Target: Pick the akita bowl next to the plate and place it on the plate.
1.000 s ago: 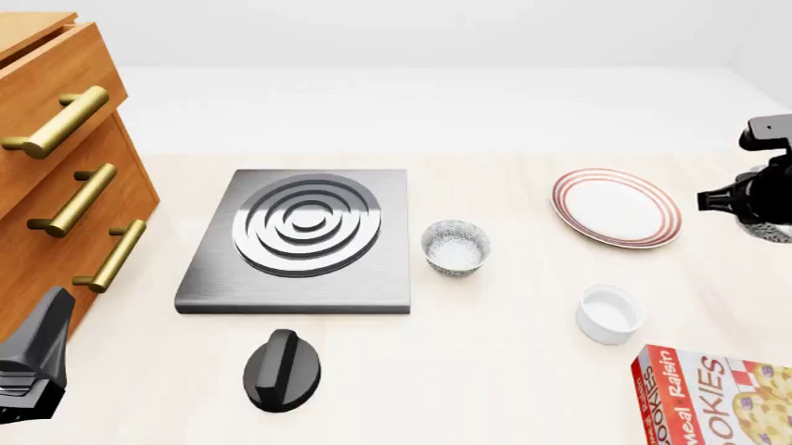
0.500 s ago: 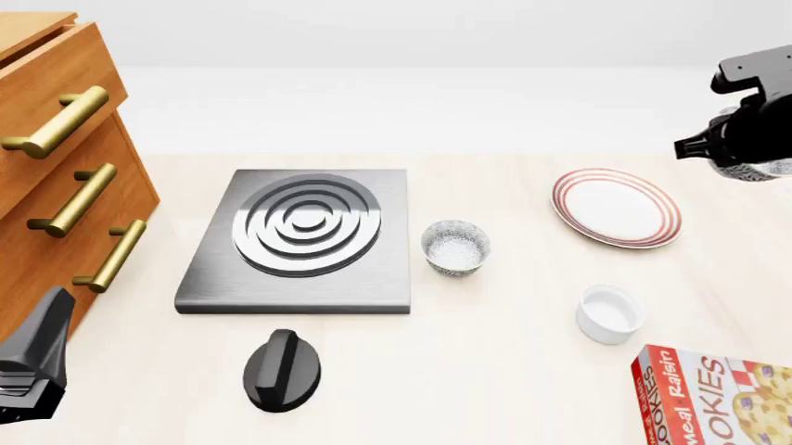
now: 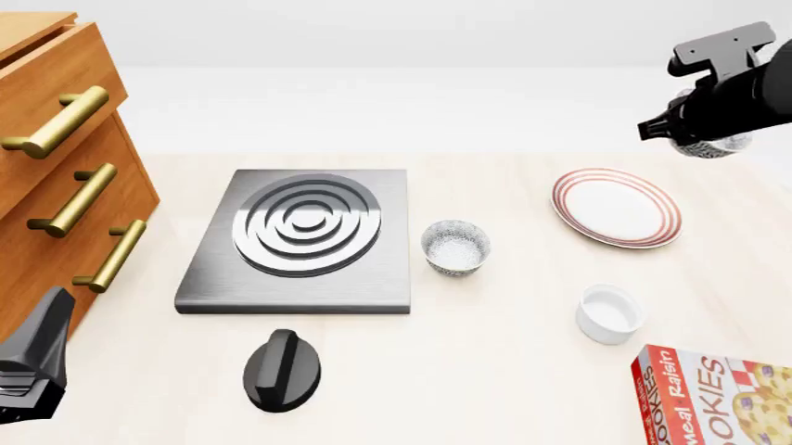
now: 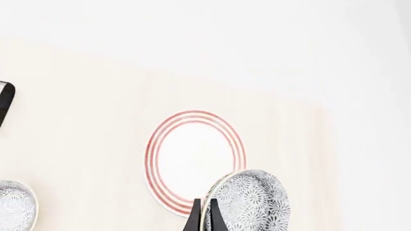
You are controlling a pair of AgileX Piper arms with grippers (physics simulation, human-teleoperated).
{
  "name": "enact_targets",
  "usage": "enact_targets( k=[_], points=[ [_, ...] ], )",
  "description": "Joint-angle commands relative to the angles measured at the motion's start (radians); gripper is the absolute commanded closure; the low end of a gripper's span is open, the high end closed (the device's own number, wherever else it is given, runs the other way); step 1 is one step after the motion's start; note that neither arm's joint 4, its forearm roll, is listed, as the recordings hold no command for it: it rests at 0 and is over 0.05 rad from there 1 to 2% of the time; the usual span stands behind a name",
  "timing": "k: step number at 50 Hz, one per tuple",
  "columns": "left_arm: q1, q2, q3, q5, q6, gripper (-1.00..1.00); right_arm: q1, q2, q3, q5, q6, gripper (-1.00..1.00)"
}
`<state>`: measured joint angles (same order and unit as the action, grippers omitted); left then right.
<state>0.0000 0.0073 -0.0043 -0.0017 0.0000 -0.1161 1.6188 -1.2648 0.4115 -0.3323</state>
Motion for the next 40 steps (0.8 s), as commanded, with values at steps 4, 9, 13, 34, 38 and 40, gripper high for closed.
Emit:
enact_targets(
  k=[4, 9, 13, 34, 38, 40],
  points=[
    [0.0, 0.0, 0.0, 0.0, 0.0, -1.0, 0.044, 0.087, -0.079, -0.004, 0.005, 1.0],
    [0.0, 0.0, 0.0, 0.0, 0.0, -1.0, 0.05, 0.108, -0.102, -0.001, 0.005, 1.0],
    [0.0, 0.0, 0.0, 0.0, 0.0, -1.0, 0.061, 0.13, -0.121, 0.0, 0.008, 1.0],
    [0.0, 0.0, 0.0, 0.0, 0.0, -1.0, 0.089, 0.25, -0.137, -0.059, 0.029, 1.0],
    [0.0, 0.0, 0.0, 0.0, 0.0, -1.0, 0.089, 0.264, -0.136, -0.067, 0.029, 1.0],
    [0.0, 0.0, 0.0, 0.0, 0.0, -1.0, 0.088, 0.272, -0.133, -0.074, 0.028, 1.0]
  ],
)
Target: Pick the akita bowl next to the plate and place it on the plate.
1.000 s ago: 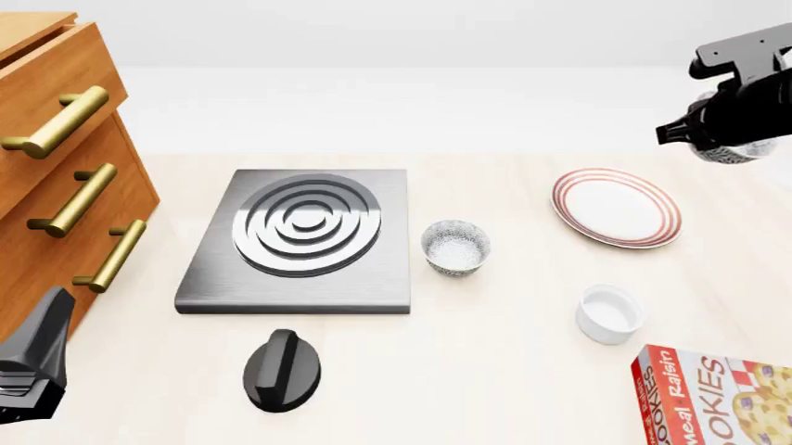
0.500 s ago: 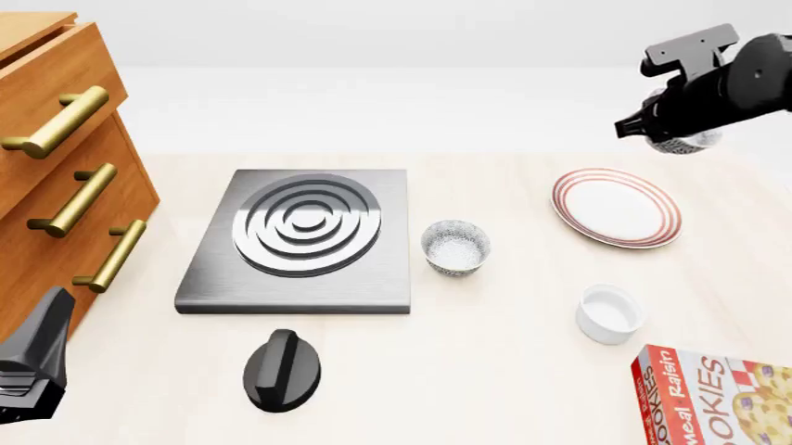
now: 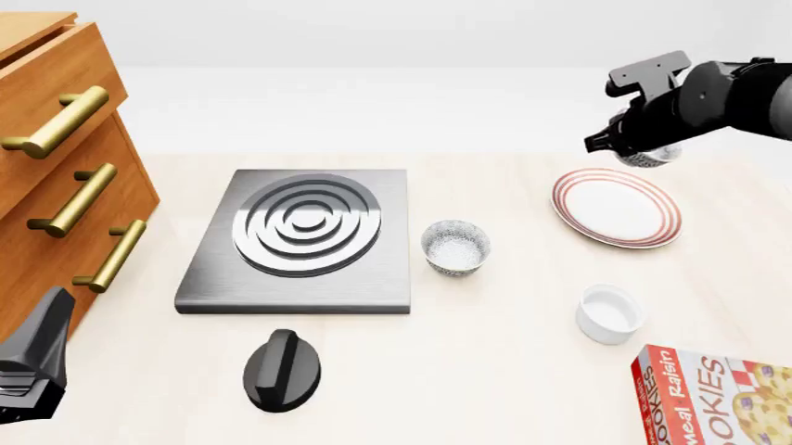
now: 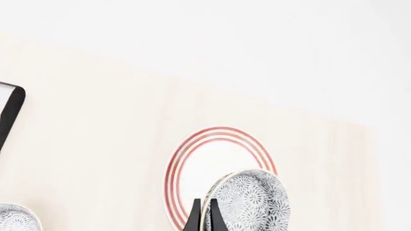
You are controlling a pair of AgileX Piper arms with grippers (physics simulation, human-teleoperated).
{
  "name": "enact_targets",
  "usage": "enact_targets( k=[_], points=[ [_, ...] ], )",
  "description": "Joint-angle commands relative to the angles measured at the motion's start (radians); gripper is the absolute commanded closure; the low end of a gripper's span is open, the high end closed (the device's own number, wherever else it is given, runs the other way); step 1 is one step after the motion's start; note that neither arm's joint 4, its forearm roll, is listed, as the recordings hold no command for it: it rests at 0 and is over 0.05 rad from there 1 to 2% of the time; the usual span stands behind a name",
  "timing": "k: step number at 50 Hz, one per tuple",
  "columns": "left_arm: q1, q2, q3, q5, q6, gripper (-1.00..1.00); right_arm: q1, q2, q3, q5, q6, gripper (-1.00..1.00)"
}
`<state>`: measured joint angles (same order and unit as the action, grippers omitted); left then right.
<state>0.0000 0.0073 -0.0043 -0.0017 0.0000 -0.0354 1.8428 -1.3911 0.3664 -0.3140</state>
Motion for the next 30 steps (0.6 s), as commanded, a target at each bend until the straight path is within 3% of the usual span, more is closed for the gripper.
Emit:
enact_targets(
  k=[1, 30],
  points=[
    [0.0, 0.0, 0.0, 0.0, 0.0, -1.0, 0.006, 0.053, -0.003, -0.033, 0.011, 1.0],
    [0.0, 0.0, 0.0, 0.0, 0.0, -1.0, -0.033, 0.127, -0.048, -0.043, 0.007, 1.0]
  ],
)
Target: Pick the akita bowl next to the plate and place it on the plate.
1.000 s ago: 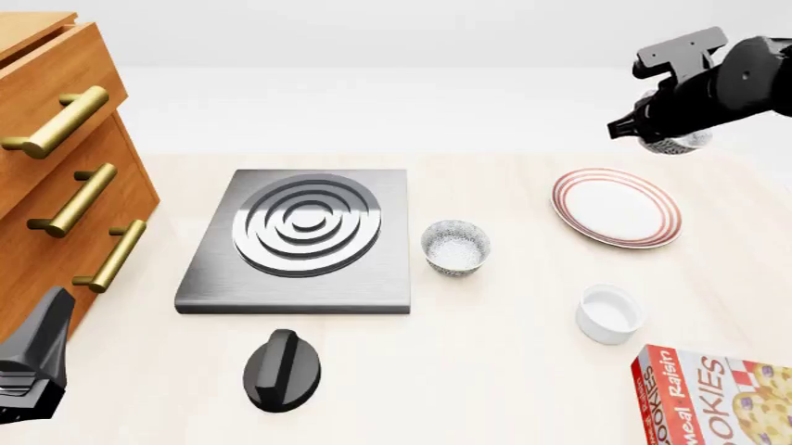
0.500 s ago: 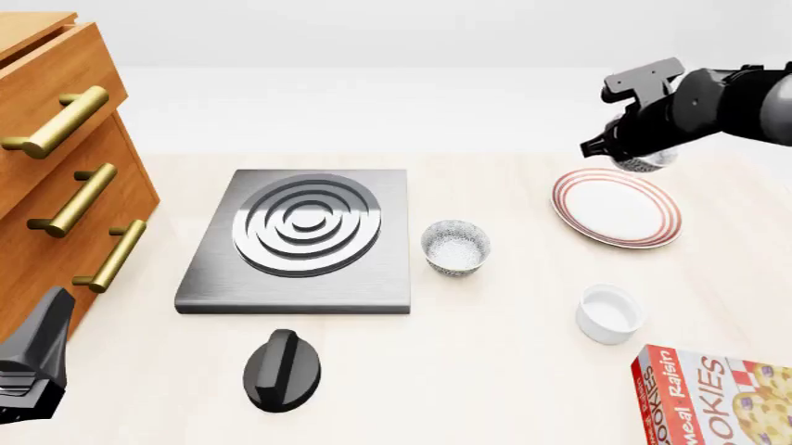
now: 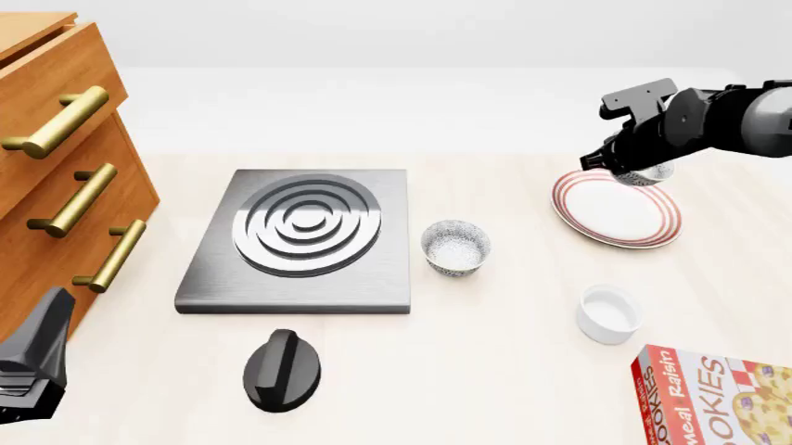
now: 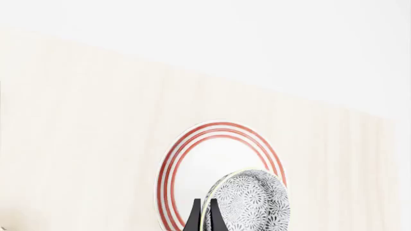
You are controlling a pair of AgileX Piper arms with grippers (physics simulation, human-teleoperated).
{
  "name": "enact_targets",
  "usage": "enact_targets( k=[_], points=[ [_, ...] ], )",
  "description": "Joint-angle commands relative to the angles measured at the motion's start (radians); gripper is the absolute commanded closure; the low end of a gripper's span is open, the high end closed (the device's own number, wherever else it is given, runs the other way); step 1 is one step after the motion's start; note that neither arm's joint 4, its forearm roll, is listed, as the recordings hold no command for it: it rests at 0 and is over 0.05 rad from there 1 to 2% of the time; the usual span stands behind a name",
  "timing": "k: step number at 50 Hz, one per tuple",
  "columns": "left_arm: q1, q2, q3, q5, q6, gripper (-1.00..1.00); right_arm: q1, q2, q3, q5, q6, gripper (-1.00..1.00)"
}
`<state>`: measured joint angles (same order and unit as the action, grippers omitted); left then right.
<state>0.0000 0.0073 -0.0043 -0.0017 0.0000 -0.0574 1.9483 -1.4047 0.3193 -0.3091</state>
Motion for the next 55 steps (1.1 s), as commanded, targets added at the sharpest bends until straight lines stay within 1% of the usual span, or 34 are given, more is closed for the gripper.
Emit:
enact_targets(
  k=[1, 17, 18, 19, 22, 23, 25, 31, 38, 55],
  points=[
    [0.0, 0.0, 0.0, 0.0, 0.0, -1.0, -0.011, 0.023, -0.039, 0.005, 0.003, 1.0],
    [0.0, 0.0, 0.0, 0.0, 0.0, -1.0, -0.016, 0.075, -0.112, 0.026, 0.0, 1.0],
    [0.0, 0.0, 0.0, 0.0, 0.0, -1.0, -0.017, 0.071, -0.132, 0.054, 0.0, 1.0],
    [0.0, 0.0, 0.0, 0.0, 0.0, -1.0, -0.02, 0.074, -0.139, 0.06, -0.001, 1.0],
    [0.0, 0.0, 0.0, 0.0, 0.0, -1.0, -0.025, 0.094, -0.134, 0.036, 0.0, 1.0],
    [0.0, 0.0, 0.0, 0.0, 0.0, -1.0, -0.027, 0.089, -0.15, 0.057, -0.001, 1.0],
    [0.0, 0.0, 0.0, 0.0, 0.0, -1.0, -0.028, 0.1, -0.145, 0.041, -0.001, 1.0],
    [0.0, 0.0, 0.0, 0.0, 0.0, -1.0, -0.025, 0.116, -0.169, 0.059, 0.005, 1.0],
    [0.0, 0.0, 0.0, 0.0, 0.0, -1.0, -0.022, 0.13, -0.148, 0.035, 0.016, 1.0],
    [0.0, 0.0, 0.0, 0.0, 0.0, -1.0, -0.039, 0.185, -0.178, 0.025, 0.019, 1.0]
  ],
)
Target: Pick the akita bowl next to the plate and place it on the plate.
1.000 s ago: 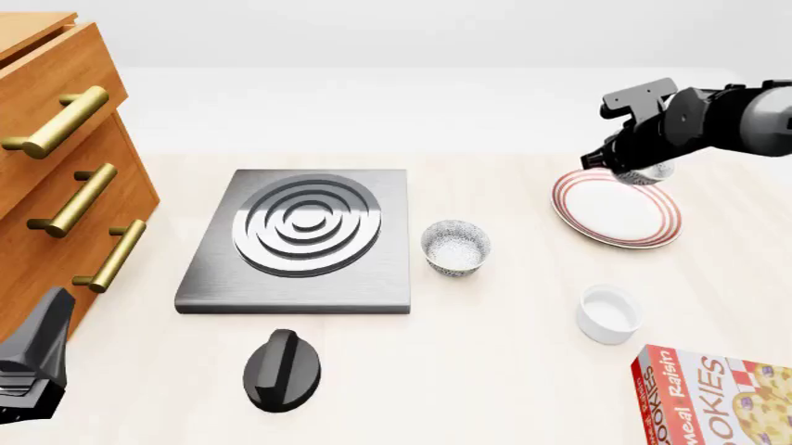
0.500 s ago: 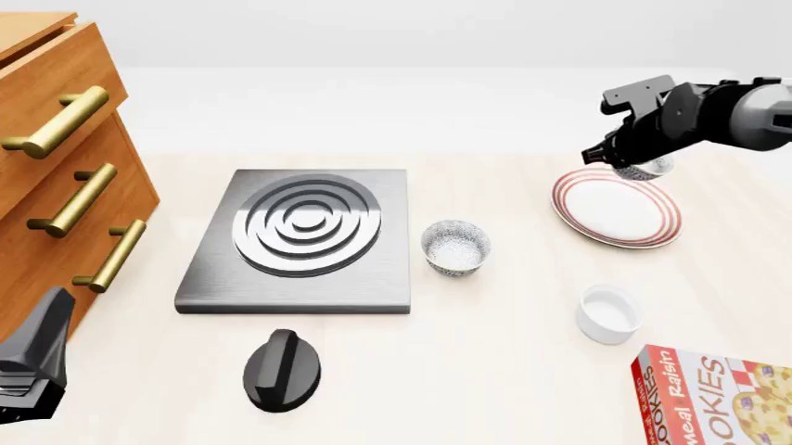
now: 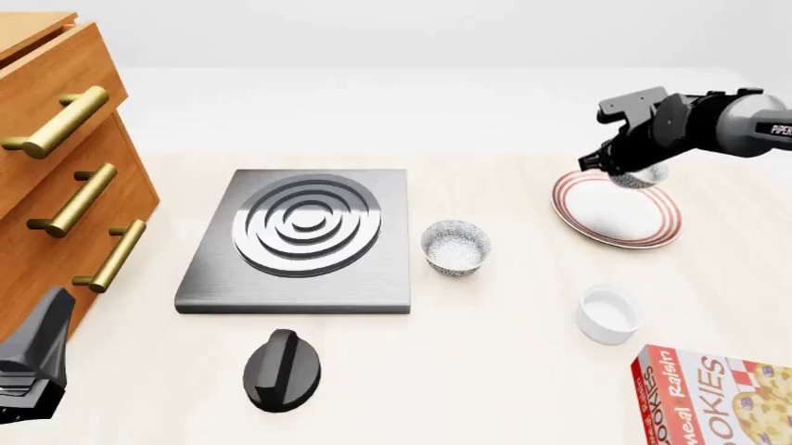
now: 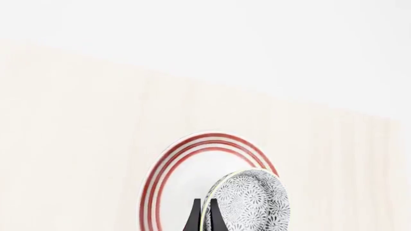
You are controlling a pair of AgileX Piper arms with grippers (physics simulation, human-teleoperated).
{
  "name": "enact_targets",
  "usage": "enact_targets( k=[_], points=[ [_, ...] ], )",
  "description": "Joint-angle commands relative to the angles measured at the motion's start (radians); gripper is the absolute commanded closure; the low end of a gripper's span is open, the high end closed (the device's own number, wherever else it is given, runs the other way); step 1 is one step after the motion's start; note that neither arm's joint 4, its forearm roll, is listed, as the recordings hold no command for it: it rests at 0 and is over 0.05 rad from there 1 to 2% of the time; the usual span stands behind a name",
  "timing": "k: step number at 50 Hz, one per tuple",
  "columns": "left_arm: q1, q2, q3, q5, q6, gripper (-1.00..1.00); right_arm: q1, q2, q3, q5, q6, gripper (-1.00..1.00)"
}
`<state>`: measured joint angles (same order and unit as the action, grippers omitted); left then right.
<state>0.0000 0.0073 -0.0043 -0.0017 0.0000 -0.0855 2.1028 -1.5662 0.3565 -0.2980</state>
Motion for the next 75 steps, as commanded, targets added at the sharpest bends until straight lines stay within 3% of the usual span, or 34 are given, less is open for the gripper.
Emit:
enact_targets(
  k=[1, 11, 40, 41, 56, 62, 64, 75],
  points=[
    [0.0, 0.0, 0.0, 0.0, 0.0, -1.0, -0.011, 0.033, -0.016, -0.015, 0.008, 1.0],
    [0.0, 0.0, 0.0, 0.0, 0.0, -1.0, -0.01, 0.079, -0.005, -0.061, 0.018, 1.0],
    [0.0, 0.0, 0.0, 0.0, 0.0, -1.0, -0.017, 0.118, -0.012, -0.079, 0.018, 1.0],
    [0.0, 0.0, 0.0, 0.0, 0.0, -1.0, -0.022, 0.113, -0.013, -0.081, 0.015, -1.0],
    [0.0, 0.0, 0.0, 0.0, 0.0, -1.0, -0.024, 0.044, 0.019, -0.079, 0.01, -1.0],
    [0.0, 0.0, 0.0, 0.0, 0.0, -1.0, -0.01, -0.087, 0.046, -0.026, -0.012, -1.0],
    [0.0, 0.0, 0.0, 0.0, 0.0, -1.0, -0.007, -0.134, 0.099, -0.055, -0.023, -1.0],
    [0.0, 0.0, 0.0, 0.0, 0.0, -1.0, 0.013, -0.401, 0.241, -0.005, -0.052, -1.0]
  ],
)
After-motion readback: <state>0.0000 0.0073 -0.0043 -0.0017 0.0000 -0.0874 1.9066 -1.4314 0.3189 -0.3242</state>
